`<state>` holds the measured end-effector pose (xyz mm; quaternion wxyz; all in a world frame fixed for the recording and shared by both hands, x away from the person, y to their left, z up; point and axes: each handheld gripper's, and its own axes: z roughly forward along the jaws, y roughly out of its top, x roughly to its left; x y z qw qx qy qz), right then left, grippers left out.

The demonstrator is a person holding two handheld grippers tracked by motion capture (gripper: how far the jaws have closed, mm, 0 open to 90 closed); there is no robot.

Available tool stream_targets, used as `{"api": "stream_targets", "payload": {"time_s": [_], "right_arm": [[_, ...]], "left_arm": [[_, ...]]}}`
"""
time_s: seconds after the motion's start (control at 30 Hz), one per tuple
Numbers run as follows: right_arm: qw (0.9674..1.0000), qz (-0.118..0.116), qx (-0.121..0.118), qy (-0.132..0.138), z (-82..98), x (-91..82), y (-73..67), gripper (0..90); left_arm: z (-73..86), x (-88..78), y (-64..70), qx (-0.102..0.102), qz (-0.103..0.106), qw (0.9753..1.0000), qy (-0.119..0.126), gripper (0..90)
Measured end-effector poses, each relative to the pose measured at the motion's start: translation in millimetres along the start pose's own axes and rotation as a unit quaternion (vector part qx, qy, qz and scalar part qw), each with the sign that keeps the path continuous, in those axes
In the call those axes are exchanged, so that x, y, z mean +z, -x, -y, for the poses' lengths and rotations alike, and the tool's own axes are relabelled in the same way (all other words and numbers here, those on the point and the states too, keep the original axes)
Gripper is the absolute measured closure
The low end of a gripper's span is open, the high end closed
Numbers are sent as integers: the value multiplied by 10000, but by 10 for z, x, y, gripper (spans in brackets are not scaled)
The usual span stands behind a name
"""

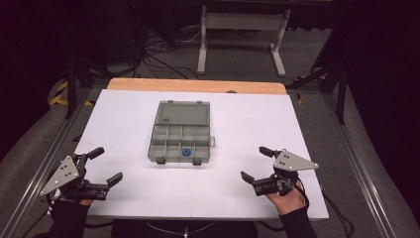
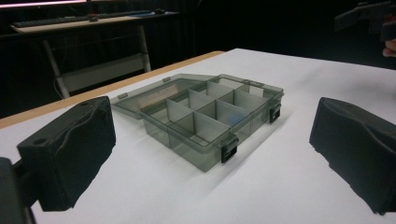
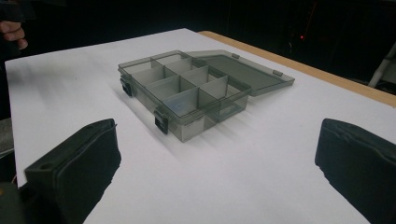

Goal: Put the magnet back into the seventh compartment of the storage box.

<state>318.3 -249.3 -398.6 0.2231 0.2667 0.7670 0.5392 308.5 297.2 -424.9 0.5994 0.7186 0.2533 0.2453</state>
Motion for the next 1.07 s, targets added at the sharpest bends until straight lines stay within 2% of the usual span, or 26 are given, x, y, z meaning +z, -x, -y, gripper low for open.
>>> {"api": "stream_targets", "payload": {"time_s": [0.23,0.4,0.53,0.9,1.07], "right_arm": [[9996,-10,-85,266,152,-19,-50,4],[9994,68,12,351,263,4,-57,4],[9995,66,57,296,311,46,-64,3],[9998,23,37,174,319,73,-39,3],[9997,39,-11,229,308,62,-40,3]], "left_arm": [[-1,-14,-3,-20,44,10000,74,7],[7,-20,5,-84,46,9998,184,5],[15,-26,8,-141,3,9995,284,3],[26,-13,-1,-134,25,9997,220,3],[34,7,3,-143,41,9997,202,3]]}}
